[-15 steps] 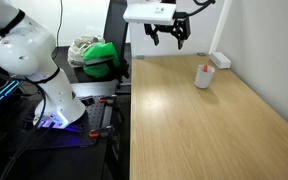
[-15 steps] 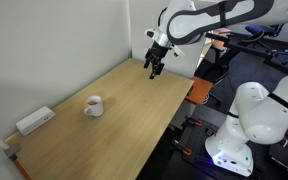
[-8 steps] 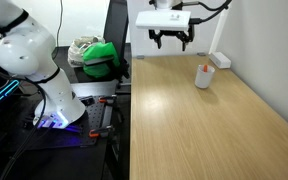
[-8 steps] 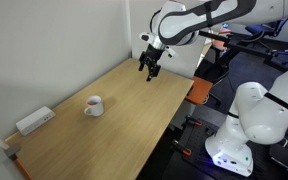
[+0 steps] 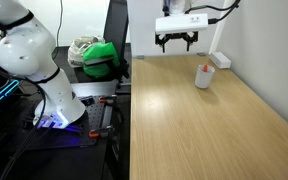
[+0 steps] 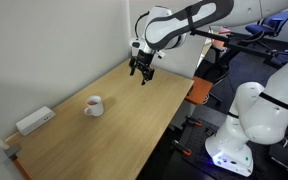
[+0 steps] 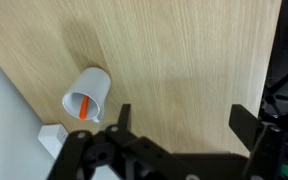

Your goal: Pick the marker from the cup and put it on the table

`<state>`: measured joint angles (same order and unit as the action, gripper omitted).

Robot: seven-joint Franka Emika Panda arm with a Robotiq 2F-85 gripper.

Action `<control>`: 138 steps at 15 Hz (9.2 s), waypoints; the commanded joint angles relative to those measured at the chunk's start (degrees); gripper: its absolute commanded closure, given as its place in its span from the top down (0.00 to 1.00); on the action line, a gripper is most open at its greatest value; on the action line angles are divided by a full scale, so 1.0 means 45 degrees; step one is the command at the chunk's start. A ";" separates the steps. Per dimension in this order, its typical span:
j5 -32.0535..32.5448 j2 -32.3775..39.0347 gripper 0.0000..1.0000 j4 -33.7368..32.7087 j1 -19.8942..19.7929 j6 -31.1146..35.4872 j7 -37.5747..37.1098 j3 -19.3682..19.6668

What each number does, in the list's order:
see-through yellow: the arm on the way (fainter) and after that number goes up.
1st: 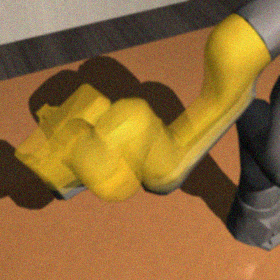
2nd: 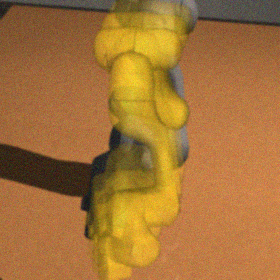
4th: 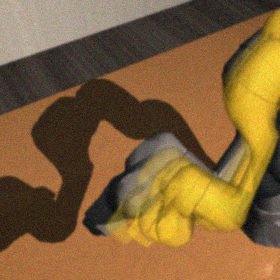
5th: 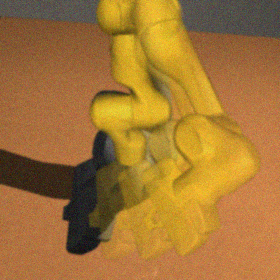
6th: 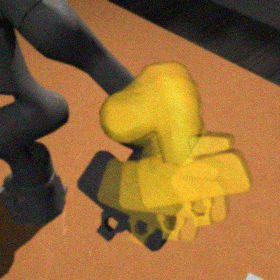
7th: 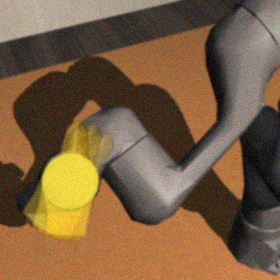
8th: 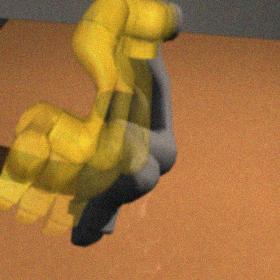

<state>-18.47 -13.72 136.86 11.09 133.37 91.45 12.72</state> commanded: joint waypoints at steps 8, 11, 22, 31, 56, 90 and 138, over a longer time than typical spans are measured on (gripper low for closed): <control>-0.4385 0.1810 1.00 -0.2581 -0.0631 -0.3140 0.7079 -0.0461; -0.5026 0.2393 1.00 -0.3349 -0.1128 -0.4793 0.8388 -0.0708; -0.5194 0.2811 1.00 -0.3638 -0.2105 -0.5661 0.8547 -0.1541; -0.8564 0.3504 1.00 -0.3570 -0.2320 -0.3598 1.0900 -0.1934; -0.9372 0.7663 1.00 -0.6681 -0.2488 -0.1236 0.8700 -0.3202; -0.8782 1.1217 0.40 -0.9618 -0.2610 0.0080 0.7932 -0.3608; -0.4817 1.4161 0.35 -1.3031 -0.3177 0.0388 0.4521 -0.5207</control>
<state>-42.00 49.58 78.98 -2.52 133.57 114.21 -9.40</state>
